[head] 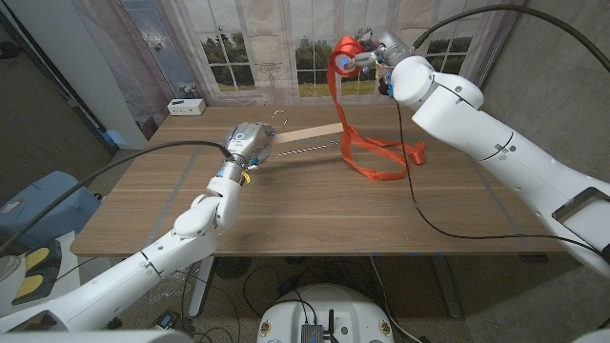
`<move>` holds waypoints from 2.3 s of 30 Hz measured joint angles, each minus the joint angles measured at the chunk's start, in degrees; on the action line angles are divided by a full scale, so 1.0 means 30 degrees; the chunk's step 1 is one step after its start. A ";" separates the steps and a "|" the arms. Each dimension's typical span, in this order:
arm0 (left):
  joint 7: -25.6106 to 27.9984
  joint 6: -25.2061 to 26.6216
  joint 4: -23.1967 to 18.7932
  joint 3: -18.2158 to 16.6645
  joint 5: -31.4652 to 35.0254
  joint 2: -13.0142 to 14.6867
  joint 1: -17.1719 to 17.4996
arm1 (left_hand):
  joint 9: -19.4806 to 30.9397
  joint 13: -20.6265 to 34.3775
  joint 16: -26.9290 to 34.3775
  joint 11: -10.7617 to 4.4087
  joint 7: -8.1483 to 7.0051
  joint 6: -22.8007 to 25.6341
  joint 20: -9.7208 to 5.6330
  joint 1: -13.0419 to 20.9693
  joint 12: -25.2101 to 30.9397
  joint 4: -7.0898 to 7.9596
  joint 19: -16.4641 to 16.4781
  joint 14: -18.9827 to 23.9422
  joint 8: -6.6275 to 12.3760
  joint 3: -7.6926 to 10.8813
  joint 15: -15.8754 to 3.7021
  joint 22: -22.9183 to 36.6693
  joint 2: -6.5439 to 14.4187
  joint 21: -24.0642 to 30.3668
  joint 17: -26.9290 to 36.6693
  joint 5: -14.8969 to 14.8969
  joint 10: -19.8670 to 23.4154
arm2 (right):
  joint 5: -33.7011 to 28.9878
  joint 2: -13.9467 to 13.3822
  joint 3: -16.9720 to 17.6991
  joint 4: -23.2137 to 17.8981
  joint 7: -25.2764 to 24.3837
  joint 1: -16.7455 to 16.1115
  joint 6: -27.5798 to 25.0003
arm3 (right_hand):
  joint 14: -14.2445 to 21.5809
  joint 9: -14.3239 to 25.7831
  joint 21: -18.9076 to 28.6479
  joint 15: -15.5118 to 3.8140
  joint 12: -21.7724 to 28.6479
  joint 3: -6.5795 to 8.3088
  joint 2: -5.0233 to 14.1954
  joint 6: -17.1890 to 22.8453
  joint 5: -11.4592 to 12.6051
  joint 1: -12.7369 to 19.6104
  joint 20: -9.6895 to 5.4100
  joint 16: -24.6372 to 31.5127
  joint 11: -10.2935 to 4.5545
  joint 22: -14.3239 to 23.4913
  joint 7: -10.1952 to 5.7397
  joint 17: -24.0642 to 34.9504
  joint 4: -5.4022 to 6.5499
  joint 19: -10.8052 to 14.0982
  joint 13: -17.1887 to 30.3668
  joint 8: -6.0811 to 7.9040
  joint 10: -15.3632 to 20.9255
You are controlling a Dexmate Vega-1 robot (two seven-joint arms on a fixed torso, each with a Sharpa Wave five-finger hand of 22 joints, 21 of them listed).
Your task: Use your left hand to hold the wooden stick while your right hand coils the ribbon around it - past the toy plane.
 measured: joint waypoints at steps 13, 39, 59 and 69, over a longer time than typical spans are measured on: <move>-0.0716 -0.0087 0.1095 0.0807 0.0133 -0.0654 -0.1586 | 0.0000 0.0012 -0.0128 -0.0004 -0.0028 0.0105 0.0001 0.0000 -0.0061 -0.0025 0.0000 0.0099 -0.0148 0.0025 0.0098 0.0016 0.0000 0.0218 0.0001 0.0000 0.0001 | -0.0312 -0.0563 -0.0168 -0.1799 0.0021 -0.0268 -0.1035 | 0.0102 -0.0001 0.0361 -0.0034 0.0000 0.0069 -0.0002 0.0001 0.0203 0.0002 0.0000 -0.0259 0.0000 -0.0035 0.0001 0.0087 -0.0069 -0.0001 -0.0001 0.0066 0.0000; -0.0693 -0.1309 0.3479 0.2176 0.0248 -0.1930 -0.4352 | 0.0001 0.0166 -0.0150 0.0096 -0.0034 0.0101 0.0005 0.0003 -0.0206 -0.0076 -0.0005 0.0108 -0.0238 0.0076 0.0105 -0.0001 -0.0004 0.0439 0.0130 0.0000 0.0103 | -0.1073 -0.2288 -0.0137 -0.5975 -0.1112 -0.1956 -0.2270 | 0.0105 0.0000 0.0788 -0.0032 0.0000 0.0143 -0.0177 0.0068 0.0336 0.0177 -0.0001 -0.0271 0.0001 -0.0044 0.0068 0.0173 -0.0143 -0.0001 -0.0001 -0.0066 0.0001; 0.0782 -0.1329 0.4782 0.2799 0.0483 -0.3130 -0.5602 | 0.0001 0.0221 -0.0339 0.0070 -0.0025 0.0441 0.0037 0.0176 -0.0365 -0.0081 -0.0037 0.0375 -0.0290 0.0080 0.0233 0.0012 -0.0178 0.0791 0.0136 0.0000 0.0404 | -0.0937 -0.3062 0.0600 -0.9087 -0.2302 -0.4609 -0.3605 | 0.0347 0.0005 0.1382 0.0003 0.0000 0.0223 -0.0173 0.0310 0.0480 0.0173 -0.0001 -0.0272 0.0173 -0.0225 0.0309 0.0114 -0.0223 -0.0002 -0.0001 -0.0347 0.0174; 0.1479 -0.1127 0.5020 0.3046 0.0780 -0.3559 -0.6216 | 0.0002 0.0273 -0.0271 0.0068 -0.0024 0.0447 0.0036 0.0173 -0.0444 -0.0081 -0.0037 0.0501 -0.0384 0.0080 0.0226 0.0009 -0.0176 0.0885 0.0196 0.0000 0.0406 | 0.0573 -0.3070 0.2650 -0.9753 -0.2995 -0.7093 -0.3688 | 0.0348 0.0009 0.1554 0.0003 0.0000 0.0302 -0.0174 0.0311 0.0552 0.0174 0.0071 -0.0271 0.0208 -0.0224 0.0310 0.0118 -0.0302 -0.0074 -0.0001 -0.0429 0.0209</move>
